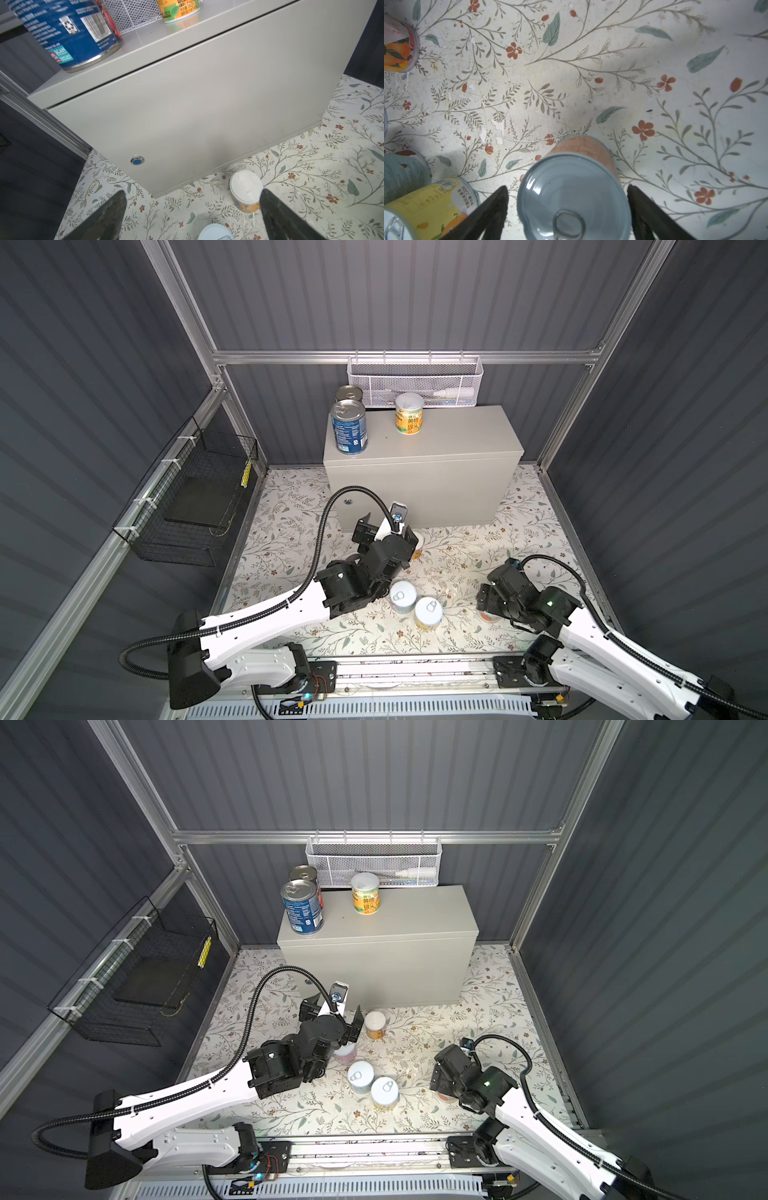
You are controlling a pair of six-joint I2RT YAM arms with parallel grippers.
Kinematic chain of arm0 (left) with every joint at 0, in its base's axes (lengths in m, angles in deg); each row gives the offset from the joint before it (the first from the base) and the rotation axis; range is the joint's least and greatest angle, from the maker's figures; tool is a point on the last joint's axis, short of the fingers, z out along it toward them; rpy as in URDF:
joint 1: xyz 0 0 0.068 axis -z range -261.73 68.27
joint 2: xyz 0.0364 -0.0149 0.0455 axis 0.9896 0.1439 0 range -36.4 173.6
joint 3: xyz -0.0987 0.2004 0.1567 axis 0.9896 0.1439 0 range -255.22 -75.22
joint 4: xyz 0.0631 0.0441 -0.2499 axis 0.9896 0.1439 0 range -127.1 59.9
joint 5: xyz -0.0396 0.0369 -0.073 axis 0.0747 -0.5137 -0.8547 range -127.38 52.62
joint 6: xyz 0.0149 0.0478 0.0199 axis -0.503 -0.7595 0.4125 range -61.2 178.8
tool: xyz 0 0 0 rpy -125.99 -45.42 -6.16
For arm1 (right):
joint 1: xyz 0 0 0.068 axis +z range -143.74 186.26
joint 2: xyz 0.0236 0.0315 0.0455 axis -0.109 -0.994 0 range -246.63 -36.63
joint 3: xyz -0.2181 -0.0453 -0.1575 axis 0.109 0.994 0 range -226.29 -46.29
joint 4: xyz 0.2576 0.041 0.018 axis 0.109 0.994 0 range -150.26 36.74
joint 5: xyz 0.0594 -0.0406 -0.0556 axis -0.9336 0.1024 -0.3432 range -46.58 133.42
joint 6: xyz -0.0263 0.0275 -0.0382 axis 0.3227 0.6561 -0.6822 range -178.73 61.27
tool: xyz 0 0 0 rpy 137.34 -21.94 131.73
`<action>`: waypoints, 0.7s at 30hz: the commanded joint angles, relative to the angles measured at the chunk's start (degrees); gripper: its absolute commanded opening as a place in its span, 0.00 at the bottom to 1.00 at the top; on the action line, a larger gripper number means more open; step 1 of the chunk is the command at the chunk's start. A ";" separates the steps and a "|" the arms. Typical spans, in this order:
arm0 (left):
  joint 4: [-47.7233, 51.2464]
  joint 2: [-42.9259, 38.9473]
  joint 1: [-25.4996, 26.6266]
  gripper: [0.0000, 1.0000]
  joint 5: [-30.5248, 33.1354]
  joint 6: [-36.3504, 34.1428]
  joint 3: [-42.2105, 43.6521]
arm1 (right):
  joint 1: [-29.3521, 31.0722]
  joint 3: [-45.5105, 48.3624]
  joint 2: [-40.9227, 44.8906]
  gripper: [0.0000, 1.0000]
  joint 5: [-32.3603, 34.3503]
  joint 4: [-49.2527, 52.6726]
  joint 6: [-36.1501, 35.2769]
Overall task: Place and organize the canned foods onto the counter
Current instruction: 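Withdraw the left gripper toward the table while the right gripper lowers onto the salmon can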
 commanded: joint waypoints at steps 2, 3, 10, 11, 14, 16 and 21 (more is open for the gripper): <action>-0.37 0.56 -0.06 1.00 -1.37 1.39 1.96 | 1.43 1.26 0.40 0.86 1.50 2.04 3.74; -0.92 1.05 -0.06 1.00 -1.32 1.12 2.17 | 1.60 1.40 0.18 0.86 1.59 2.19 4.09; -5.43 2.82 -0.06 1.00 -2.96 -1.78 4.36 | 2.72 1.56 -1.68 0.79 1.12 2.16 4.95; -7.11 2.75 -0.06 1.00 -3.45 -2.86 5.39 | 2.92 1.54 -2.11 0.79 0.92 1.87 5.07; -10.13 3.18 -0.08 1.00 -4.48 -5.32 6.96 | 3.34 1.36 -3.41 0.78 0.85 1.35 5.43; -11.85 3.28 -0.06 1.00 -5.19 -6.98 8.02 | 3.51 1.18 -4.07 0.77 0.91 1.15 5.65; -17.90 0.85 -0.06 1.00 -8.75 -7.97 13.15 | 3.85 0.92 -4.01 0.75 1.94 0.36 6.89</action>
